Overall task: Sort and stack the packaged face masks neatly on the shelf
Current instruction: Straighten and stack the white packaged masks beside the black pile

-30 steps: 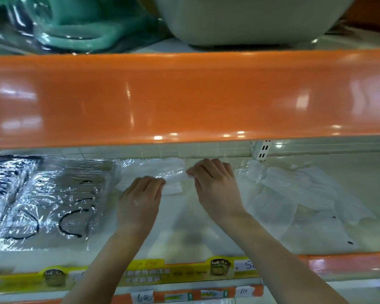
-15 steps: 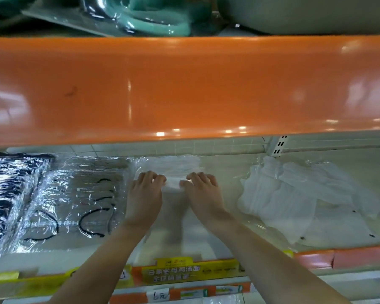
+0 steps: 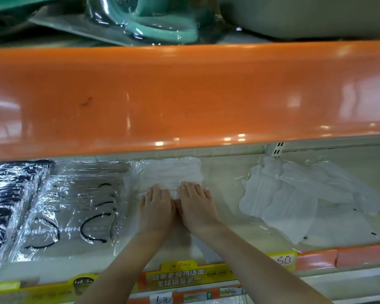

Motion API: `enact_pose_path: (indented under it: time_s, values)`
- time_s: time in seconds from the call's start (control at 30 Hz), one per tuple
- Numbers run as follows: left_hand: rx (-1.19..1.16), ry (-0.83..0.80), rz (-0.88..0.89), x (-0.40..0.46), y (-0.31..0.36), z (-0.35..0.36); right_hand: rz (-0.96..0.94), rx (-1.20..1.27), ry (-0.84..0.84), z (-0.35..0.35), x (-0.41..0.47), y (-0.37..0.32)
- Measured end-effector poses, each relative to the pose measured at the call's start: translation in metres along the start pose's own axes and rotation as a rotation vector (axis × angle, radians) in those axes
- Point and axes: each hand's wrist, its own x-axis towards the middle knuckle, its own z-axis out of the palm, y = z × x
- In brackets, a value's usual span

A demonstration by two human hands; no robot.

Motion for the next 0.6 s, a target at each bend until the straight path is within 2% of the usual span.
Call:
enact_pose_path:
  time_s: [0.1,0.2,0.3,0.4,0.6]
  values:
    - [-0.023,0.064,-0.035,-0.002,0.004,-0.001,-0.078,0.026,0.009,-0.007,-0.002,0.009]
    - [-0.044,0.111,0.019,-0.008,0.020,-0.008,-0.128,0.078,0.031,-0.014,-0.007,0.020]
    - [-0.054,0.136,0.071,-0.012,0.045,-0.011,-0.091,0.110,0.094,-0.030,-0.018,0.036]
    - [-0.149,0.153,0.141,-0.018,0.077,-0.013,-0.024,0.065,0.060,-0.043,-0.033,0.060]
    - [-0.226,0.099,0.267,-0.032,0.137,-0.002,0.142,0.089,0.205,-0.055,-0.082,0.118]
